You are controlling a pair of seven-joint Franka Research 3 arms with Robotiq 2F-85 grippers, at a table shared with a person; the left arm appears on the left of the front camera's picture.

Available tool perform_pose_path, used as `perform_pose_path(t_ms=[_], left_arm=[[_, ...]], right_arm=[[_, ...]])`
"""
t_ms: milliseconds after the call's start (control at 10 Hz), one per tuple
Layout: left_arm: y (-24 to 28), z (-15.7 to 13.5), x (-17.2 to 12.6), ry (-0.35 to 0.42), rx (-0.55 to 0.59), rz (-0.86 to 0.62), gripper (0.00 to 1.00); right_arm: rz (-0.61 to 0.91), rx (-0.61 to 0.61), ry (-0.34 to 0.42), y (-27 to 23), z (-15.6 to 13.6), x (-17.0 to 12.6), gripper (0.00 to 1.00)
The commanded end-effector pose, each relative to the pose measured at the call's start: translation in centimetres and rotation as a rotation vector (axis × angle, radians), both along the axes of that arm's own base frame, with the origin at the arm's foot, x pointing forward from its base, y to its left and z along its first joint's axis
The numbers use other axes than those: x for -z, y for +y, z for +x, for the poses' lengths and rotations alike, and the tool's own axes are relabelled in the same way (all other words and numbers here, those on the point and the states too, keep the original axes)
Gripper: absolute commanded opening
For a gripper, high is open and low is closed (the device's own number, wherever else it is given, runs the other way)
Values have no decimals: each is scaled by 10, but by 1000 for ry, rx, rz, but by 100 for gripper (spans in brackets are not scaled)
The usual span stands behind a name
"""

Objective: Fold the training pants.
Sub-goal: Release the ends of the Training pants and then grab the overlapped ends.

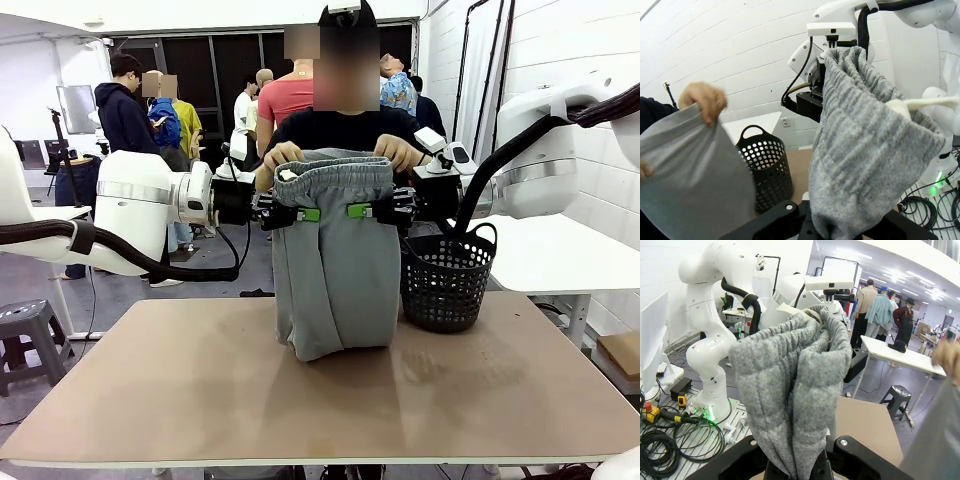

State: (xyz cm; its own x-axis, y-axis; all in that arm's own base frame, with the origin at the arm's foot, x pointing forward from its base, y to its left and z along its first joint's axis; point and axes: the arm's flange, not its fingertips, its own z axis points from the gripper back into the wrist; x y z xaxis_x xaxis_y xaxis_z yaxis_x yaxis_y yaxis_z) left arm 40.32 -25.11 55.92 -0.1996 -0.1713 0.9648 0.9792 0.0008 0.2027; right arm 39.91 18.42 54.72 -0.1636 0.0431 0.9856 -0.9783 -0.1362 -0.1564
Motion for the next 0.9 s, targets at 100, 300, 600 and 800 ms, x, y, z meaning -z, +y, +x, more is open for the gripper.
perform_pose_path(t_ms=[100,300,600,800], left_arm=[[0,-3,-1,-11,0,-31,0],[0,-3,-1,-11,0,-31,0],[0,-3,-1,-11,0,-31,0],[0,-3,-1,-11,0,-31,0]], right_arm=[[4,-4,-3,1,-1,-3,0],[4,-4,-3,1,-1,-3,0],[4,-4,-3,1,-1,-3,0],[4,-4,-3,1,-1,-3,0]])
